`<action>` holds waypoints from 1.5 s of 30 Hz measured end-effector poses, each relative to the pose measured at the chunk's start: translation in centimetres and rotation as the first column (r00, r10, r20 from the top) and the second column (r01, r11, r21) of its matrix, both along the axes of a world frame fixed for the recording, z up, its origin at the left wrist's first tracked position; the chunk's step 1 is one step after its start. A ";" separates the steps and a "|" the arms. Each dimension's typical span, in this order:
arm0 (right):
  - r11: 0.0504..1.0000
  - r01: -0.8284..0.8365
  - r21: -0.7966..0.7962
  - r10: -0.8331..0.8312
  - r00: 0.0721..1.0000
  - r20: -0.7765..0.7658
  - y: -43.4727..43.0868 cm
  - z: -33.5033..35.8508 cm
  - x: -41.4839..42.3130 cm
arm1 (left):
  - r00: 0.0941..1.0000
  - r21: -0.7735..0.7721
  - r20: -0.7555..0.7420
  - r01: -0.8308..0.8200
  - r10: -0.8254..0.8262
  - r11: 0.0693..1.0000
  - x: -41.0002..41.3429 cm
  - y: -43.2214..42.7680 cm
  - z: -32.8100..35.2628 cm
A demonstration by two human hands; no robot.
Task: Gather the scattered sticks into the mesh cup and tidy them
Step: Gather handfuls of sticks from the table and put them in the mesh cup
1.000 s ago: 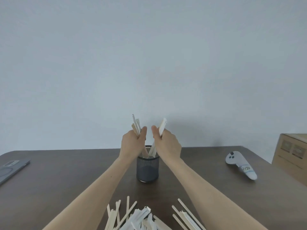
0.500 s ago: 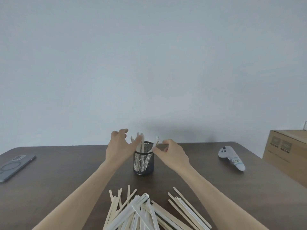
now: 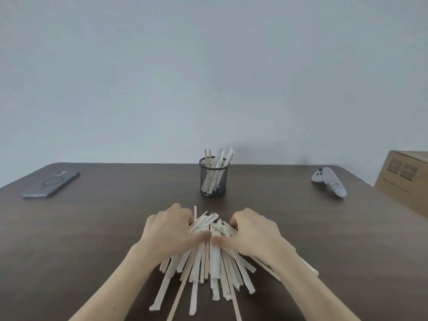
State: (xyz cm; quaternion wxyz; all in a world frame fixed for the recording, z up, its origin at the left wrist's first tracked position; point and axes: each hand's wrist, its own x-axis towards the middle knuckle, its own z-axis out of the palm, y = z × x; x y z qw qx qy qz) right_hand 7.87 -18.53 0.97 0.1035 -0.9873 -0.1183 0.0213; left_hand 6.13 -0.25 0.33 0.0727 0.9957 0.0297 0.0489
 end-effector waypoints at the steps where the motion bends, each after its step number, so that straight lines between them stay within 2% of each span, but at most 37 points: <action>1: 1.000 -0.003 0.021 0.003 1.000 -0.004 0.0 -0.1 0.1 | 1.000 -0.031 -0.005 0.008 -0.008 0.999 0.1 0.2 0.0; 5: 0.996 0.005 0.084 -0.007 1.000 0.022 0.1 -0.6 0.8 | 0.999 -0.152 -0.047 0.002 -0.009 0.988 0.7 0.8 -0.2; 11: 0.988 0.074 0.135 -0.082 0.995 0.056 0.8 -1.6 1.0 | 1.000 -0.205 -0.005 -0.023 0.022 0.979 1.1 -1.2 -1.2; 14: 0.960 0.124 0.253 -0.135 0.990 0.028 0.8 -1.6 0.7 | 0.998 -0.294 -0.016 -0.059 0.056 0.954 1.5 -1.2 -1.5; 18: 0.792 0.180 0.584 -0.162 0.983 -0.083 0.5 -1.3 1.4 | 0.997 -0.522 -0.028 -0.071 0.066 0.850 2.0 -0.4 -1.6; 22: 0.571 0.229 0.789 -0.122 0.973 -0.194 0.2 -0.4 1.2 | 0.999 -0.652 0.013 -0.029 0.050 0.758 2.1 0.0 -1.0; 25: 0.436 0.255 0.863 -0.053 0.965 -0.258 0.0 0.7 0.9 | 0.999 -0.771 0.049 0.028 0.016 0.636 1.7 0.1 -0.1; 28: 0.312 0.216 0.925 -0.011 0.975 -0.224 -0.2 1.1 1.1 | 0.998 -0.898 0.066 0.051 0.020 0.438 1.1 0.0 0.7; 32: 0.110 0.165 0.980 0.046 0.984 -0.171 0.2 1.1 1.1 | 0.987 -0.964 0.142 0.121 0.074 0.235 1.1 -0.6 1.0; 35: 0.001 0.147 0.989 0.091 0.985 -0.146 0.6 1.3 0.8 | 0.974 -0.971 0.185 0.160 0.132 0.175 0.8 -1.5 1.2; 38: -0.036 0.070 0.997 0.109 0.992 -0.065 1.0 1.7 0.1 | 0.943 -0.949 0.306 0.291 0.131 0.119 -0.1 -2.5 2.2; 40: -0.053 -0.008 0.999 0.101 0.995 0.013 1.0 1.8 -0.3 | 0.913 -0.918 0.391 0.378 0.115 0.120 -0.8 -2.9 2.9; 43: -0.010 -0.125 0.992 0.070 0.990 0.125 1.2 1.4 -0.6 | 0.870 -0.874 0.479 0.462 0.113 0.149 -1.0 -3.2 2.7; 45: 0.033 -0.165 0.986 0.058 0.985 0.163 1.4 0.6 -0.5 | 0.865 -0.866 0.488 0.463 0.117 0.191 -0.8 -3.3 2.0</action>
